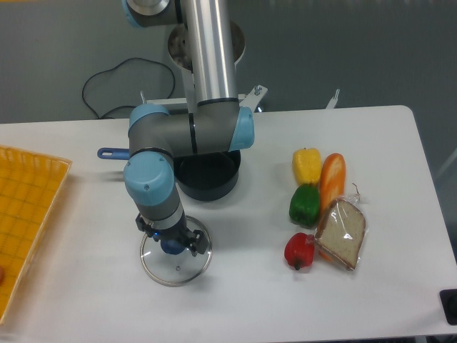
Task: Place the lid on the table
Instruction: 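Lower the glass lid flat onto the table beside the saucepan, then open the gripper and raise it away from the lid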
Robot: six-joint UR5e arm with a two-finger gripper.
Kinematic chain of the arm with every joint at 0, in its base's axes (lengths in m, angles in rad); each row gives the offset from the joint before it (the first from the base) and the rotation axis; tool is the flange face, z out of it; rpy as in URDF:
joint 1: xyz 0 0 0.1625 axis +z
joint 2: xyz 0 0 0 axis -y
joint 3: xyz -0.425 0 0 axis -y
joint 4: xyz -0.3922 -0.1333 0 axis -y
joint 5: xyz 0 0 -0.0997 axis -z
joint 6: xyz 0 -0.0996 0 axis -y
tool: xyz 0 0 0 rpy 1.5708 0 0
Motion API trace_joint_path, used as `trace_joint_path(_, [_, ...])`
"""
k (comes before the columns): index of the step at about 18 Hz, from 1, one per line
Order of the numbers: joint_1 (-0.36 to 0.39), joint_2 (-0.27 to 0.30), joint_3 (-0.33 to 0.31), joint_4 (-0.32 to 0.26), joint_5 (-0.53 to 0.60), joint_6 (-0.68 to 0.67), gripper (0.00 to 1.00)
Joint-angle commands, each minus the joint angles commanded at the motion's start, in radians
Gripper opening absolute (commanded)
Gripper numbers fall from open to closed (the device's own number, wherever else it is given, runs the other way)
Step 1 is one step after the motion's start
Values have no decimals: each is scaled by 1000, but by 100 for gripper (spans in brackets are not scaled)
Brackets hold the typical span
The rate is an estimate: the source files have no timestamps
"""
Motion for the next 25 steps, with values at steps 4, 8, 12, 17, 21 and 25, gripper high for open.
trace_joint_path(4, [15,26,3,-2,6,153,100])
trace_joint_path(8, [57,55,3,-23,6,273,100])
trace_joint_path(12, [87,86,0,-40,9,371,100])
trace_joint_path(17, [140,120,0,-83,6,478,100])
trace_joint_path(21, [182,158,2,-176,8,546,100])
trace_joint_path(25, [238,201,2,-267,8,649,100])
